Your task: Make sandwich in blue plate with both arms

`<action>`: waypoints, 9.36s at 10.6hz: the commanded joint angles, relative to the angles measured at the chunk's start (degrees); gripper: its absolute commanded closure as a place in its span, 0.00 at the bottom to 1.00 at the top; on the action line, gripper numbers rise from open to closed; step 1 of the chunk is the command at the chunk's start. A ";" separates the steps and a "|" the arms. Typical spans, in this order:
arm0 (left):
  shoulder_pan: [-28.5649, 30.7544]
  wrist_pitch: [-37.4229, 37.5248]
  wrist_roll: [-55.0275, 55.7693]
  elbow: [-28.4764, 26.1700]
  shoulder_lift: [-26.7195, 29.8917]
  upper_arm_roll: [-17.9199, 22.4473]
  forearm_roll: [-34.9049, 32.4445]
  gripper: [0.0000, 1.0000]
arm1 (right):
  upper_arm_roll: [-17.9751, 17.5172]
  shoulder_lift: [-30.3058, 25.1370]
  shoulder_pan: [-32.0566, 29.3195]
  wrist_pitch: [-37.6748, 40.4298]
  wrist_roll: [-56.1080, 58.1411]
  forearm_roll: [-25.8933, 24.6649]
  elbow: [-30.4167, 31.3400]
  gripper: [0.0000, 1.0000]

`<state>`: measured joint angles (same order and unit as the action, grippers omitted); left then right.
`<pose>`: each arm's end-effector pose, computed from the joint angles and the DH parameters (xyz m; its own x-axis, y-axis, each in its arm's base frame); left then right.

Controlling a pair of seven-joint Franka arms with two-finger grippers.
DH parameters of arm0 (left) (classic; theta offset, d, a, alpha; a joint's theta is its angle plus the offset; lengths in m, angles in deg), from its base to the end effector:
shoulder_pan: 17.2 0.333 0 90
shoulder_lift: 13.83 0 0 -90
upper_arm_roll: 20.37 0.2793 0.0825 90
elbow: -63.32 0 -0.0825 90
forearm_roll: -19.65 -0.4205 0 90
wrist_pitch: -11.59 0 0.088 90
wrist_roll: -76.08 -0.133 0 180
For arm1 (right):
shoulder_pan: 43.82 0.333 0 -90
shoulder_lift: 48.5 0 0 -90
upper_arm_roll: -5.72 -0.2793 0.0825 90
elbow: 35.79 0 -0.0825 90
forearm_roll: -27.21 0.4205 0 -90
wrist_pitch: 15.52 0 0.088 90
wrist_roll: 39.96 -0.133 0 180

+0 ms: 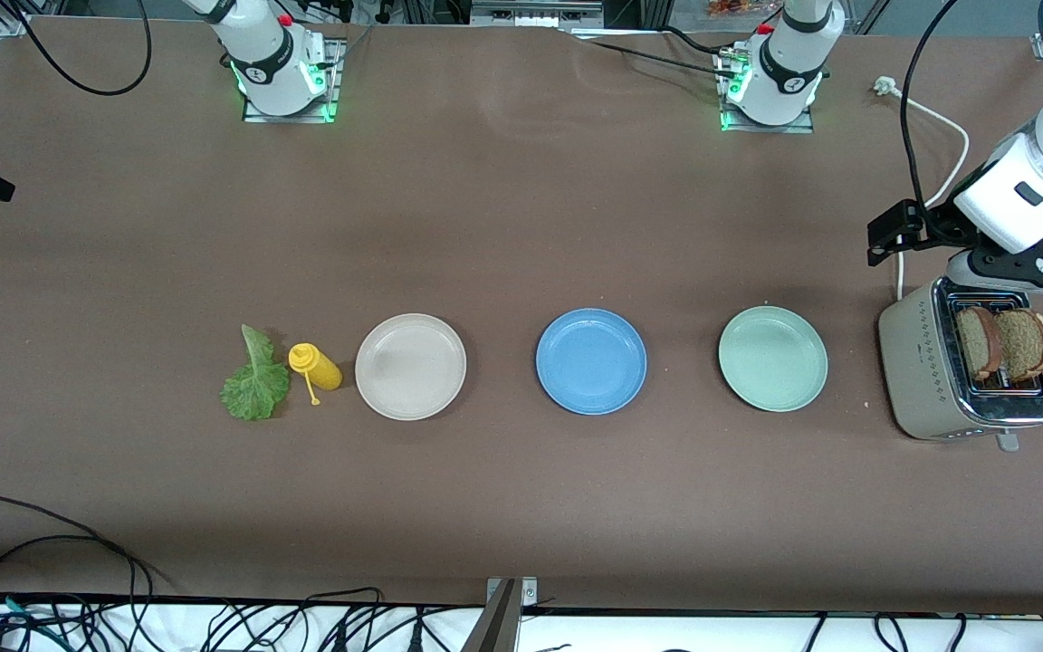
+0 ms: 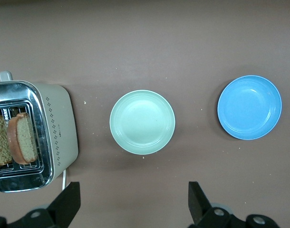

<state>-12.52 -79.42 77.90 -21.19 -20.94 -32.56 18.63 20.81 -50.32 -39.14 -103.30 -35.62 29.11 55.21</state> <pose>0.6209 -0.0731 0.5382 0.9951 -0.0981 -0.0081 -0.0980 -0.9952 0.0081 0.5688 -0.1018 0.5677 0.9943 -0.1042 -0.0223 -0.1050 -0.9935 -0.0432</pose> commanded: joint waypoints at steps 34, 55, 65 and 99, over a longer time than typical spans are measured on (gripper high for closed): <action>20.44 -11.89 -14.36 0.74 -17.22 0.33 -9.18 0.00 | -0.05 0.41 0.24 0.59 0.58 1.18 -1.18 0.00; 18.26 0.19 -15.17 -0.33 -12.68 -3.17 -18.41 1.00 | 0.21 0.49 -0.02 0.33 0.58 1.09 -2.05 0.00; 10.63 12.79 -10.88 7.34 -14.94 -24.72 -17.09 1.00 | -0.05 0.85 0.24 0.24 0.49 1.27 -2.67 0.00; 4.72 -20.79 -14.91 4.17 -46.42 -21.91 23.53 0.00 | -0.05 1.99 0.24 0.24 0.67 4.61 -2.59 0.00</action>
<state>-8.10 -100.12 64.43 -16.59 -68.31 -55.27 42.20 20.55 -48.66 -38.86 -103.74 -35.60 32.77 53.74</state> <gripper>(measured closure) 0.564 0.000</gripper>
